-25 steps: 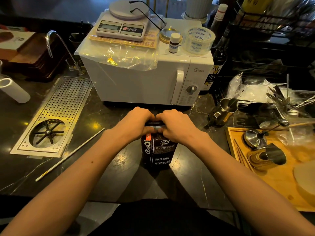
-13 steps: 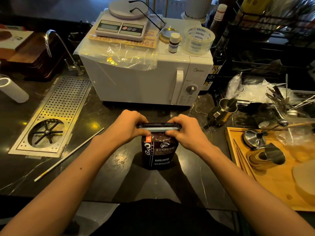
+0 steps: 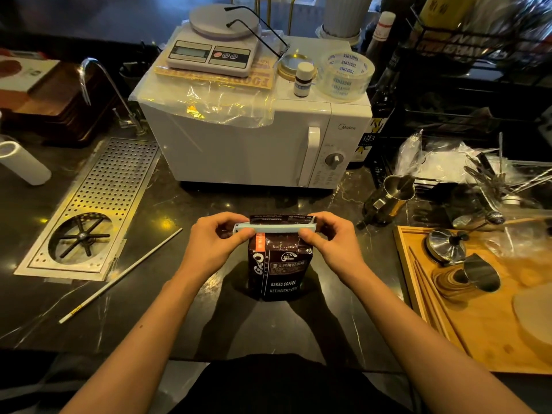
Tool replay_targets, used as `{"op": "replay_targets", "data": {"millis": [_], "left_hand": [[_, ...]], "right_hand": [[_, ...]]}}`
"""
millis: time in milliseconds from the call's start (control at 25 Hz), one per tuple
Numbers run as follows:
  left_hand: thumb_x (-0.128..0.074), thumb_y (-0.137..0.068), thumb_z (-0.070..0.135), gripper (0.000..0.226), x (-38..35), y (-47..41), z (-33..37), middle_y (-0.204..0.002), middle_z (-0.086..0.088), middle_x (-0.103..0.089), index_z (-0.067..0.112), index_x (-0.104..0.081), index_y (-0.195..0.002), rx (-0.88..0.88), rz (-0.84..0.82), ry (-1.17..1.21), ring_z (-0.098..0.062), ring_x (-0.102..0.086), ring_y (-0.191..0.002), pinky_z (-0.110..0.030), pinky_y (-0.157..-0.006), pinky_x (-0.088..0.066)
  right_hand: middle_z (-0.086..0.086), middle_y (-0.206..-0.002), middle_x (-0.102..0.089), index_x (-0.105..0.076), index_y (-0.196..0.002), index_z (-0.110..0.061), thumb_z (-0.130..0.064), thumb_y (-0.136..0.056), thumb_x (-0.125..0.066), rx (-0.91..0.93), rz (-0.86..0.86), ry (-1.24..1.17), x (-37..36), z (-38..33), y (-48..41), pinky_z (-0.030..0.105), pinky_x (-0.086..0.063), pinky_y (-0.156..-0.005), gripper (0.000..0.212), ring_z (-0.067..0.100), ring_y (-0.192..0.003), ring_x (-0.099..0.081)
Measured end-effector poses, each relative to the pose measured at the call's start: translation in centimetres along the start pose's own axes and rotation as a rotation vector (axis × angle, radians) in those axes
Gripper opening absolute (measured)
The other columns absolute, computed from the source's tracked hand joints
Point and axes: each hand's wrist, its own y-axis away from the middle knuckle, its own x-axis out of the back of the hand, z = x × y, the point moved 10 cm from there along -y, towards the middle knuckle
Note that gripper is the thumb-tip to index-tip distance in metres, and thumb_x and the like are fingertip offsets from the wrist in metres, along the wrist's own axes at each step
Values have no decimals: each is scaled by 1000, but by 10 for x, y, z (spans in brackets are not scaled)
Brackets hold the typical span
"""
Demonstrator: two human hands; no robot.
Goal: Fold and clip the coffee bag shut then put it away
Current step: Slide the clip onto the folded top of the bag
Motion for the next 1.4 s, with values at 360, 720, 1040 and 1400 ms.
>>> {"op": "replay_targets", "data": {"millis": [360,720,1040,1400], "left_hand": [[-75,-81,32,32,-39,-24,48,-92,5,-62,15,-70,-108,-275,-336,-423,-12,-60,-86,-23,-73,-45],[-80,-73,35,33,-20,-21,31,-90,7,-70,19,-73,-101,-162,-194,-278,-5,-63,-85,-18,-72,-46],[-81,-74,27,33,-9,-6,11,-99,5,-71,19,-72,-105,-56,-72,-98,-7,-65,-95,-22,-80,-52],[-73,-83,25,14,-22,-11,61,-86,4,-67,18,-75,-95,-344,-105,-232,-6,-63,-83,-22,-72,-50]], "right_hand": [[-1,-101,-61,-65,-113,-17,-30,-84,-70,318,-443,781,-48,-65,-21,31,-48,-81,32,15,-95,-56],[3,-108,-69,-68,-114,-15,-25,-82,-74,190,-260,535,-23,-50,-15,27,-48,-85,34,13,-98,-61],[4,-90,-71,-70,-103,-19,-6,-81,-73,24,-58,169,5,-21,-2,42,-58,-85,25,20,-88,-68],[-3,-91,-66,-70,-96,-21,-24,-88,-66,325,-171,463,-23,-70,-7,37,-54,-79,10,11,-88,-62]]}}
